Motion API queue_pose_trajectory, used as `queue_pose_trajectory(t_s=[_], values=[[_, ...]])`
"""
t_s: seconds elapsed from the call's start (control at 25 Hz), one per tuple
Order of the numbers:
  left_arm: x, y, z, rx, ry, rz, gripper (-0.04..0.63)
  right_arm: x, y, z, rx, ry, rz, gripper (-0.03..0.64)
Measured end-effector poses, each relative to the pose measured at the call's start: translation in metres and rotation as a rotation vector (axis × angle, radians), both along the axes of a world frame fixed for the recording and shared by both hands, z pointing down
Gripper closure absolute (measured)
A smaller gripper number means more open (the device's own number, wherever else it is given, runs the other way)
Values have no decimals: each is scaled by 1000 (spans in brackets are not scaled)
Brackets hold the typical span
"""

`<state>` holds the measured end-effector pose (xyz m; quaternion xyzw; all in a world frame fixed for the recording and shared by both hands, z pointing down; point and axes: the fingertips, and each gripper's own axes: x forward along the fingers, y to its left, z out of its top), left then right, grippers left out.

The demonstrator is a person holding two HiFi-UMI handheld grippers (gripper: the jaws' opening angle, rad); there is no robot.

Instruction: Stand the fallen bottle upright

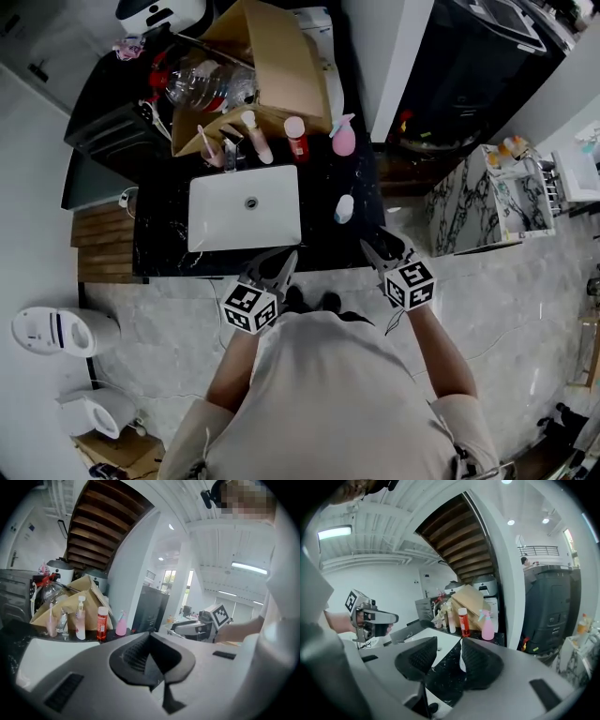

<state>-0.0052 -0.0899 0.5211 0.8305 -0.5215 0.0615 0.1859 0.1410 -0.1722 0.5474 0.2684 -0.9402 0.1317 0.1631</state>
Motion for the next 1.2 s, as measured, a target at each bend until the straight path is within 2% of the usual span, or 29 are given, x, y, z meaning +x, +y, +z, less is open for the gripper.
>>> queue_pose_trajectory(t_s=[0.24, 0.44, 0.72, 0.88, 1.2], values=[[1, 6, -14, 28, -2, 41, 588, 9, 21, -26, 39, 1, 28, 494], [-8, 8, -29, 58, -2, 81, 588, 10, 34, -41, 66, 13, 92, 532], [-29, 21, -45, 87, -49, 126, 588, 12, 58, -66, 90, -15, 174, 581], [-38, 26, -45, 93, -40, 138, 588, 9, 70, -77, 133, -32, 196, 586], [-42, 31, -43, 86, -24, 160, 588, 0, 76, -84, 143, -32, 200, 586]])
